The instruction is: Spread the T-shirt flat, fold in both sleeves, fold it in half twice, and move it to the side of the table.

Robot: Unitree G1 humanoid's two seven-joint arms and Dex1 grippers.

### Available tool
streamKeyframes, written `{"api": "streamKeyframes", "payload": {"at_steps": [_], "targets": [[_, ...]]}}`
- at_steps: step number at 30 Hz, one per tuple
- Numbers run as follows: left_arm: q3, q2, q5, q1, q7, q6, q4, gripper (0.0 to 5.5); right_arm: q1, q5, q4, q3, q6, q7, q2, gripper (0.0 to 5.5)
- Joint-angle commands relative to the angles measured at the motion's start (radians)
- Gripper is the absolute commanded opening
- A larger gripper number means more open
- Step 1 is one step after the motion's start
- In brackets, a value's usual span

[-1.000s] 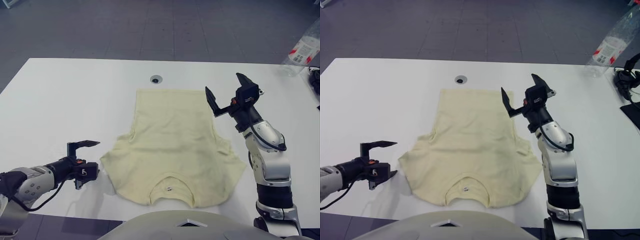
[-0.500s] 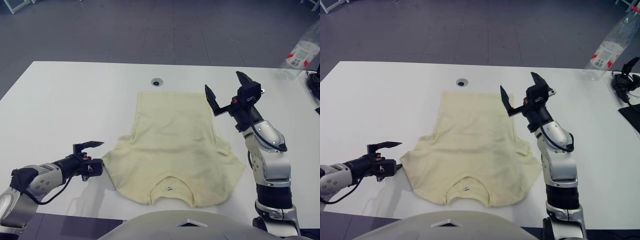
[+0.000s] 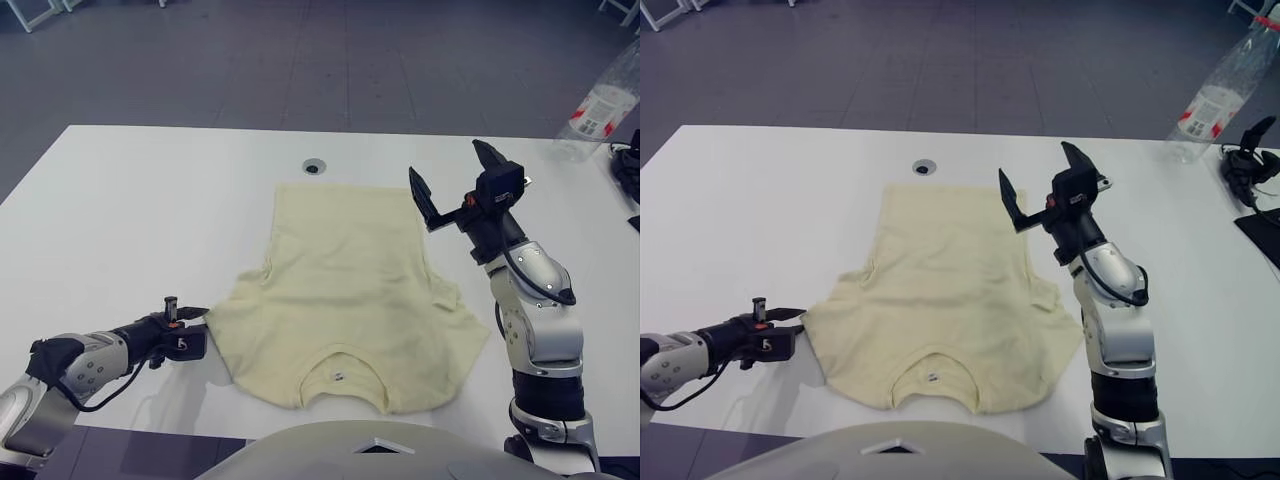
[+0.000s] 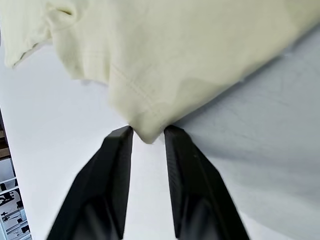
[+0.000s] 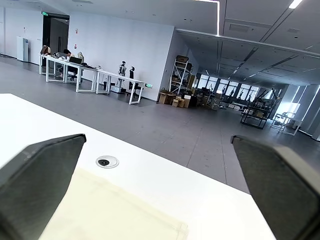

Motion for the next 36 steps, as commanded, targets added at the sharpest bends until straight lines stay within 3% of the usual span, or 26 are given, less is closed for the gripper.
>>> {"api": "streamKeyframes", "payload": {"at_steps": [1, 3, 18, 28, 36], "targets": [[-0.049, -0.002, 0.048, 0.034, -0.021, 0.045, 0.045, 0.24, 0.001, 0.002, -0.017, 0.006, 0.010, 0.003, 0.000, 5.40], [-0.048, 0.001, 0.049, 0.035, -0.019, 0.046, 0.045, 0.03, 0.004, 0.003, -0.022, 0.006, 0.012, 0.003, 0.000, 5.40], [-0.028, -0.011, 0.068, -0.001, 0.022, 0.071, -0.027, 0.03, 0.010, -0.003, -0.029, 0.021, 0.007, 0.006, 0.001, 5.40], [0.047, 0.007, 0.000, 0.052, -0.076, 0.128, -0.249, 0.03, 0.019, -0.013, -0.040, 0.036, 0.005, -0.001, 0.002, 5.40], [0.034, 0.008, 0.012, -0.018, -0.113, 0.162, -0.278, 0.03, 0.033, -0.022, -0.050, 0.048, -0.008, -0.012, 0.012, 5.40]]}}
